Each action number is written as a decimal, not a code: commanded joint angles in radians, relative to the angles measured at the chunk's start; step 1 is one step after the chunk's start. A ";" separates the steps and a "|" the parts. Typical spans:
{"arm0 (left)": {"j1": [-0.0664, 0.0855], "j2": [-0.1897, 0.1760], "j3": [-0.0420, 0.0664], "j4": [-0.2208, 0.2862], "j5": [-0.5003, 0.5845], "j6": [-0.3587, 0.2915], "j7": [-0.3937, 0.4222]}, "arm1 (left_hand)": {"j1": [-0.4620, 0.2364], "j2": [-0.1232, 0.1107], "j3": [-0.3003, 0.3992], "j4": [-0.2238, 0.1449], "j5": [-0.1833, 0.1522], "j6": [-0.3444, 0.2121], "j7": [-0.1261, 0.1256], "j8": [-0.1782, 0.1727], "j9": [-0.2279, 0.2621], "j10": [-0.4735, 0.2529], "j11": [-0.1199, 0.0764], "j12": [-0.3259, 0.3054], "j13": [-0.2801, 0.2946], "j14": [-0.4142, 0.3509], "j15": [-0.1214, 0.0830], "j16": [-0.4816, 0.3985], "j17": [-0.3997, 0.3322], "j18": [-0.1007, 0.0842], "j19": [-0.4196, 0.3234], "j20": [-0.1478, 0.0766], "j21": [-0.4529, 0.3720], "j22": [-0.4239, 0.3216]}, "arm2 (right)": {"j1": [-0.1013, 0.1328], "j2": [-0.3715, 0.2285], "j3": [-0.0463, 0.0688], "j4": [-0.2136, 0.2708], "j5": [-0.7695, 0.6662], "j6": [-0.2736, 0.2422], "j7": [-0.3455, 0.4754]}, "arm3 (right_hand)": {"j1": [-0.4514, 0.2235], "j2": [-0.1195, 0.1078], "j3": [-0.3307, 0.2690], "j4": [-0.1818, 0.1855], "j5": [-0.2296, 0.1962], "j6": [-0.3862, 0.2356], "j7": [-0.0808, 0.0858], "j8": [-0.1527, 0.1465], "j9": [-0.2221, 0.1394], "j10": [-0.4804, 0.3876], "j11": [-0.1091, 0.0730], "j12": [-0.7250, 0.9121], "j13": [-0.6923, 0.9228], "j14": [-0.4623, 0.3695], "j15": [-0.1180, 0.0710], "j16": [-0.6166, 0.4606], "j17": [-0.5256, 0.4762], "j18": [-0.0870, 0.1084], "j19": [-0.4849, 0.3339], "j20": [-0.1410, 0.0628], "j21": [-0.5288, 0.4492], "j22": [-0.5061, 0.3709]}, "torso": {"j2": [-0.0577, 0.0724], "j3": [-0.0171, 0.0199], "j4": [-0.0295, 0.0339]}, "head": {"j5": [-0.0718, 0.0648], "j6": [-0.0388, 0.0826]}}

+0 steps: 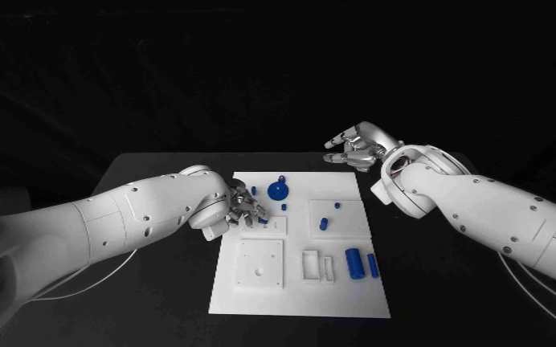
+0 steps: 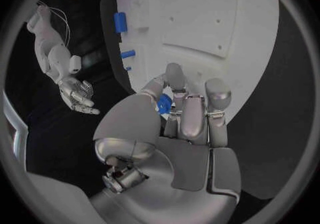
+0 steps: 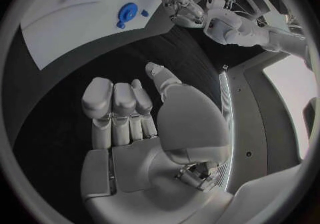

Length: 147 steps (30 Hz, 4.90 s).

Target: Assemble the parts on the task board

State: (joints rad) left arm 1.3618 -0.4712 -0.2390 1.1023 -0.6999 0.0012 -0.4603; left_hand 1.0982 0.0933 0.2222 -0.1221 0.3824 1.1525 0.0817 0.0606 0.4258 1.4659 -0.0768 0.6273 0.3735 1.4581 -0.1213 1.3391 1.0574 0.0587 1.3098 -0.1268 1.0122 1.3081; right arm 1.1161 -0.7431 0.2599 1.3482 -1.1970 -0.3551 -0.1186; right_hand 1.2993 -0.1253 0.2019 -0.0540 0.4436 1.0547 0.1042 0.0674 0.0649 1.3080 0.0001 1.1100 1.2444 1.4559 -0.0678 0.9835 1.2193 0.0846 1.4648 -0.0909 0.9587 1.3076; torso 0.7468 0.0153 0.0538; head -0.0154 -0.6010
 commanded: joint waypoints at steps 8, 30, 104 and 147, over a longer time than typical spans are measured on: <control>-0.010 0.017 0.000 -0.010 -0.052 -0.002 0.004 | 0.000 0.014 -0.004 0.009 -0.010 0.206 -0.123 0.005 0.474 0.049 -0.005 0.005 -0.001 0.002 -0.002 0.007 0.003 -0.004 0.010 0.001 -0.007 0.013 | 0.000 0.004 0.002 0.000 0.008 -0.002 0.011 | -0.013 0.001 0.010 0.000 0.015 0.006 0.000 -0.006 -0.001 -0.006 -0.003 -0.006 -0.002 0.005 -0.002 -0.004 0.000 0.013 0.067 0.003 -0.006 0.108 | 0.000 0.0003 -0.0002 | -0.002 -0.004; -0.014 0.016 0.000 -0.011 -0.089 0.043 -0.004 | 0.005 0.016 -0.006 0.009 -0.008 0.208 -0.124 0.005 0.479 0.049 -0.005 0.007 -0.001 0.002 0.001 0.009 0.005 -0.003 0.012 0.004 -0.020 0.025 | 0.000 0.005 0.003 -0.001 0.009 0.007 0.006 | -0.017 0.000 0.013 0.000 0.021 0.010 -0.001 -0.005 -0.001 -0.006 -0.004 -0.005 -0.003 0.006 -0.002 -0.005 0.001 0.013 0.067 0.002 -0.005 0.108 | 0.000 0.0002 0.0010 | -0.006 -0.006; -0.021 0.038 0.000 -0.034 -0.119 0.116 -0.009 | -0.004 0.017 -0.020 0.015 -0.009 0.221 -0.128 0.007 0.498 0.049 -0.006 0.021 0.003 0.005 0.002 0.022 0.017 -0.003 0.010 0.007 -0.103 0.041 | -0.002 0.022 0.003 -0.018 0.015 0.030 0.000 | -0.029 0.000 -0.012 0.019 0.068 0.008 -0.001 -0.006 -0.001 -0.011 -0.004 -0.010 -0.010 0.006 -0.003 -0.015 0.003 0.012 0.067 0.002 -0.011 0.107 | 0.000 0.0017 -0.0007 | -0.015 -0.014; -0.022 0.049 0.000 -0.049 -0.132 0.097 -0.002 | -0.023 -0.014 -0.169 0.130 -0.294 0.236 -0.134 0.006 0.532 0.048 -0.007 0.028 -0.003 0.003 0.003 0.027 0.011 -0.001 0.018 0.011 -0.156 0.056 | -0.008 0.027 0.003 -0.024 0.020 0.033 0.001 | -0.030 -0.002 -0.010 0.029 0.073 0.005 -0.001 -0.006 -0.001 -0.014 -0.004 -0.013 -0.013 0.006 -0.003 -0.018 0.002 0.013 0.067 0.002 -0.017 0.105 | 0.000 0.0003 0.0011 | -0.019 -0.014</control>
State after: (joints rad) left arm 1.3408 -0.4232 -0.2388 1.0533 -0.8284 0.0875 -0.4624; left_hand 1.0786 0.0813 0.0579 0.0088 0.0921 1.3828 -0.0520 0.0695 0.9562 1.4597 -0.0820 0.6551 0.3717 1.4613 -0.1175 1.3629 1.0693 0.0539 1.3240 -0.1198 0.8601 1.3078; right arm 1.1093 -0.7168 0.2619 1.3244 -1.1791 -0.3341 -0.1217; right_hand 1.2742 -0.1264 0.1935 -0.0318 0.5151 1.0577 0.1006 0.0674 0.0652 1.3007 -0.0073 1.0994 1.2326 1.4558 -0.0679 0.9718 1.2209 0.0844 1.4648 -0.0910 0.9452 1.3074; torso 0.7465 0.0161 0.0543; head -0.0346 -0.6153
